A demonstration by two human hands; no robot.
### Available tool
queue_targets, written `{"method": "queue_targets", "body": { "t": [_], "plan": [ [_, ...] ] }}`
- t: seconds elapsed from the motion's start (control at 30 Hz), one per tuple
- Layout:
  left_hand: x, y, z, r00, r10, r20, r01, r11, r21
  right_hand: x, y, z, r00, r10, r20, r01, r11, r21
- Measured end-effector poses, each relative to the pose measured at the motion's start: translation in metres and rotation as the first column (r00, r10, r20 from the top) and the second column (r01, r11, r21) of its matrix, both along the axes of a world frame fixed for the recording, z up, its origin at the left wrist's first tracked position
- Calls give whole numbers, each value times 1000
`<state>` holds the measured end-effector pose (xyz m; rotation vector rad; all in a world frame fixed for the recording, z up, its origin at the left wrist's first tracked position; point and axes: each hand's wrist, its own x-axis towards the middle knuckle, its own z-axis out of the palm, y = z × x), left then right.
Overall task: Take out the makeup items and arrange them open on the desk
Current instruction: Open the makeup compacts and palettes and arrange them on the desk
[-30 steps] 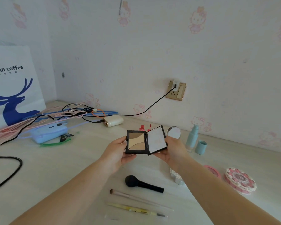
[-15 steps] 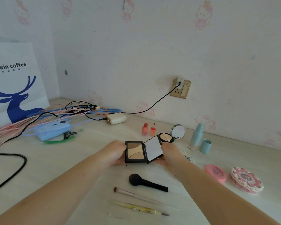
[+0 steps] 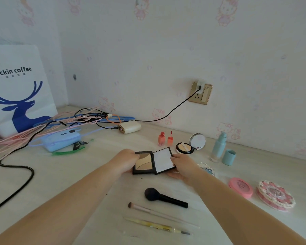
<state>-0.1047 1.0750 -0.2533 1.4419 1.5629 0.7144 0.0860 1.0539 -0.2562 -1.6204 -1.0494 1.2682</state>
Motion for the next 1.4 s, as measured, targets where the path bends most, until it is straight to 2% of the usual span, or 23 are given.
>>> {"method": "queue_targets", "body": {
  "t": [0.2,0.3,0.4,0.53,0.67,0.87,1.03,1.1,1.27,1.4],
  "plan": [
    [2,4,-2,1000,-13,-26,13,1000,-8,6,0,0,984,10,178,-6,1000,-22],
    [2,6,-4,1000,-1,18,2,1000,-25,8,-3,3,916,75,394,-88,996,13],
    [2,5,-5,1000,-5,27,6,1000,-30,9,-8,5,847,132,514,-163,986,15],
    [6,-3,1,998,-26,-62,27,999,23,14,-16,10,865,185,466,-217,976,15],
    [19,-11,8,978,-72,-197,103,983,152,28,-28,22,889,122,442,-168,983,68],
    [62,-31,18,959,-268,-93,282,933,222,76,-44,34,915,-59,398,-21,981,193],
    [109,-43,18,928,-332,171,325,943,65,95,-62,30,902,-59,428,-15,986,167],
    [123,-48,14,913,-342,222,346,938,23,95,-69,26,885,-57,463,-13,989,147],
    [141,-56,5,917,-339,208,352,936,-27,87,-77,11,873,-24,487,-27,995,98],
    [145,-61,1,916,-399,32,400,917,-3,84,-78,2,859,-9,513,-46,994,94]
  ]
}}
